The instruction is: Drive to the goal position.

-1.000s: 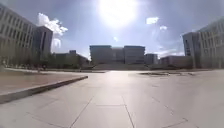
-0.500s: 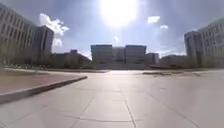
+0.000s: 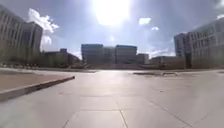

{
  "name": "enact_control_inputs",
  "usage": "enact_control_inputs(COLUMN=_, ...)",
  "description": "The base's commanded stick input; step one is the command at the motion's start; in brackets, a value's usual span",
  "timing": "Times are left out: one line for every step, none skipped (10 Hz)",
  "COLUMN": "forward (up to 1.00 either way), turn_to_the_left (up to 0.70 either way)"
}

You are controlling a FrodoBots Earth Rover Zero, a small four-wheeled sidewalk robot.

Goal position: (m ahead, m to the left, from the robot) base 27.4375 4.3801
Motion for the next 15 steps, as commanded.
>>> enact_control_inputs(forward=1.00, turn_to_the_left=0.01)
enact_control_inputs(forward=1.00, turn_to_the_left=0.01)
enact_control_inputs(forward=1.00, turn_to_the_left=0.01)
enact_control_inputs(forward=1.00, turn_to_the_left=0.01)
enact_control_inputs(forward=1.00, turn_to_the_left=0.01)
enact_control_inputs(forward=1.00, turn_to_the_left=0.01)
enact_control_inputs(forward=1.00, turn_to_the_left=0.01)
enact_control_inputs(forward=1.00, turn_to_the_left=0.01)
enact_control_inputs(forward=1.00, turn_to_the_left=0.01)
enact_control_inputs(forward=1.00, turn_to_the_left=0.01)
enact_control_inputs(forward=1.00, turn_to_the_left=0.01)
enact_control_inputs(forward=1.00, turn_to_the_left=0.01)
enact_control_inputs(forward=1.00, turn_to_the_left=0.01)
enact_control_inputs(forward=1.00, turn_to_the_left=0.01)
enact_control_inputs(forward=1.00, turn_to_the_left=0.01)
